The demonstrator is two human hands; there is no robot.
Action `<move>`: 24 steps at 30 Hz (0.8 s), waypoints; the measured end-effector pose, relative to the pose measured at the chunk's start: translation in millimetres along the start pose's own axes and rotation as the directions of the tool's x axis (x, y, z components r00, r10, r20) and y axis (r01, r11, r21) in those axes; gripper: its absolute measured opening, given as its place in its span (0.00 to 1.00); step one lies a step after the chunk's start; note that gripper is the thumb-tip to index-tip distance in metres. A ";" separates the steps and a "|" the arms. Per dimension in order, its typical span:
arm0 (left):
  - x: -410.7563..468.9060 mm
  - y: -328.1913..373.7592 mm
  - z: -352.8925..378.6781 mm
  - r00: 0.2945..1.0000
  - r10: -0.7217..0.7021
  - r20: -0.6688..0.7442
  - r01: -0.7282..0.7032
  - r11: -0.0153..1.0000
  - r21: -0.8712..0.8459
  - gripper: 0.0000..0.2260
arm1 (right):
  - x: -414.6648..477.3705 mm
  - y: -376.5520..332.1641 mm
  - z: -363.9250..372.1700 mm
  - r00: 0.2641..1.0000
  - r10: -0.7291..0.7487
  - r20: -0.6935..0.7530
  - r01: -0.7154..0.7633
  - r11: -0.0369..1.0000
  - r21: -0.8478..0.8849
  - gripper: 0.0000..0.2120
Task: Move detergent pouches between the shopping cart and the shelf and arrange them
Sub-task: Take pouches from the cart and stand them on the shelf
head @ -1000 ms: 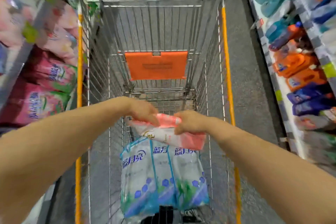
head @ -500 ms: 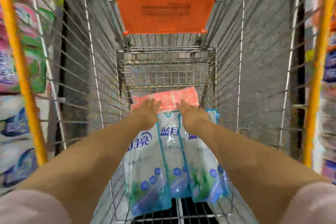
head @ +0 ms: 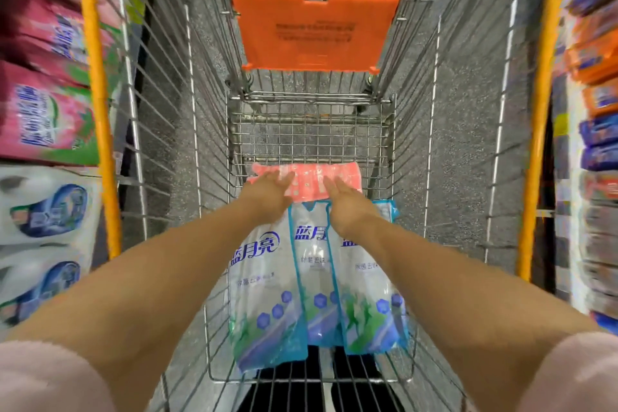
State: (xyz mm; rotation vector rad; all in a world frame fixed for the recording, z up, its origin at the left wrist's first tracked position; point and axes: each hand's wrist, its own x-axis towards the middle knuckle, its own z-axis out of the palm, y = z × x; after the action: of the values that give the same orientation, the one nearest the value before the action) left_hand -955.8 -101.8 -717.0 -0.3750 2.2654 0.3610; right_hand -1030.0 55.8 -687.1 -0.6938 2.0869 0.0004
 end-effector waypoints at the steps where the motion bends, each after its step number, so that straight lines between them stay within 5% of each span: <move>1: -6.2 2.2 -1.7 1.000 0.002 -0.010 -0.002 1.000 -0.009 0.27 | -4.9 -3.8 -3.4 0.999 -0.022 -0.025 0.022 1.000 0.012 0.37; 8: -66.2 23.0 -10.5 0.982 -0.067 -0.177 0.044 0.990 -0.130 0.27 | -55.7 -22.6 -14.0 0.973 -0.112 -0.201 0.151 0.970 0.190 0.33; 14: -168.5 56.9 -12.0 0.900 -0.156 -0.406 0.027 0.952 -0.305 0.25 | -149.4 -27.6 -15.9 0.892 -0.168 -0.420 0.310 0.903 0.298 0.26; 20: -295.9 67.4 -44.7 0.669 -0.298 -0.681 -0.013 0.911 -0.412 0.22 | -245.7 -75.5 -42.7 0.720 -0.301 -0.625 0.549 0.798 0.249 0.23; 24: -390.4 55.0 -68.4 0.438 -0.419 -0.795 -0.065 0.867 -0.493 0.21 | -304.6 -132.9 -60.5 0.584 -0.413 -0.698 0.685 0.713 0.151 0.20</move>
State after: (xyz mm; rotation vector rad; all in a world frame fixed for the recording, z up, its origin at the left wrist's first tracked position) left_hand -772.3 -17.8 -371.5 -1.3483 3.1057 0.7190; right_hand -882.3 73.3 -383.8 -1.1831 2.2432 -1.1652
